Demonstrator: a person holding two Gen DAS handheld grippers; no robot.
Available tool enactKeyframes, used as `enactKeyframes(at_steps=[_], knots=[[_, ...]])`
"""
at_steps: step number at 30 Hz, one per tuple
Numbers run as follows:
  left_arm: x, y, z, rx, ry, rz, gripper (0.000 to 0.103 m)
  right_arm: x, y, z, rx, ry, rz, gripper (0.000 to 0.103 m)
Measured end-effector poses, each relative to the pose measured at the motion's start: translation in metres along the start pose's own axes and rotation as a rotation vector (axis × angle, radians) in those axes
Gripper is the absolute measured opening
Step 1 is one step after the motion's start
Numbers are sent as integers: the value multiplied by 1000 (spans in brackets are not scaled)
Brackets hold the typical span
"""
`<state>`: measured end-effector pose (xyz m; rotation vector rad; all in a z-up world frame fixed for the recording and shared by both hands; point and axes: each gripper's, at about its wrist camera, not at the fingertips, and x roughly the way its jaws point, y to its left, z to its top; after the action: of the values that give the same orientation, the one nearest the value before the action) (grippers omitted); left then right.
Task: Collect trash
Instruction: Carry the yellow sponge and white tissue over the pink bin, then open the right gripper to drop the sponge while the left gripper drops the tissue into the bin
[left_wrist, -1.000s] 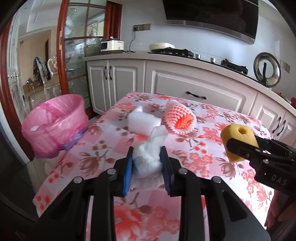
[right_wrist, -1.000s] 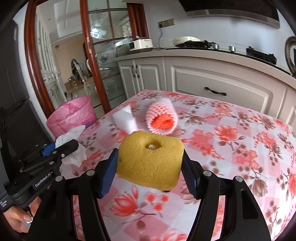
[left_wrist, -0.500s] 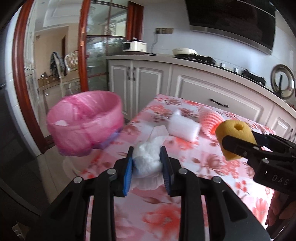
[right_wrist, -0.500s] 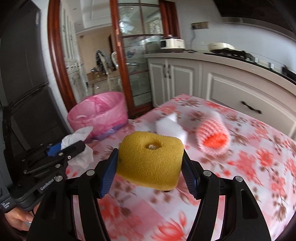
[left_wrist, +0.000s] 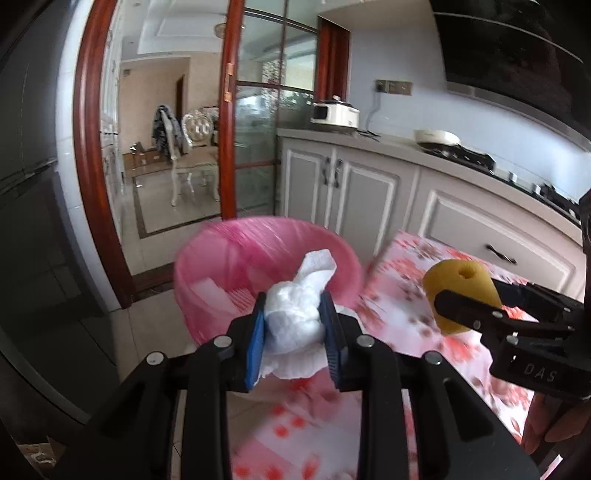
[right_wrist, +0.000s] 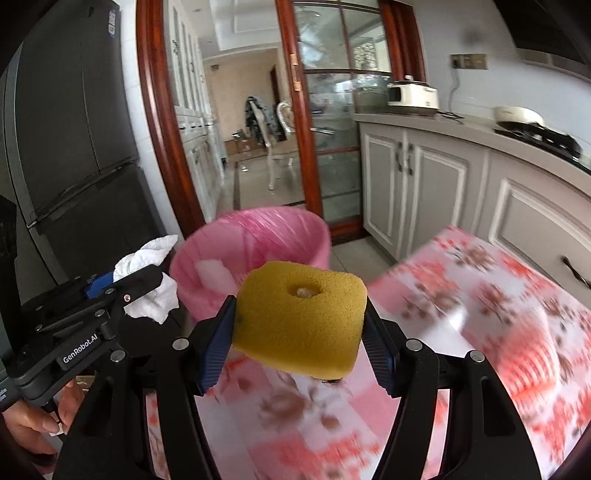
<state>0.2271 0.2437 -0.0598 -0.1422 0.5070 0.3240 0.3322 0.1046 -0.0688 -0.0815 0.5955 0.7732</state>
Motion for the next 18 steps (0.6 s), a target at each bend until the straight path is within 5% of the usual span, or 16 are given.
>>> enactKeyframes(at_steps=[18], knots=[[103, 76, 57, -85, -3, 73, 29, 118, 15, 58, -55, 35, 113, 62]])
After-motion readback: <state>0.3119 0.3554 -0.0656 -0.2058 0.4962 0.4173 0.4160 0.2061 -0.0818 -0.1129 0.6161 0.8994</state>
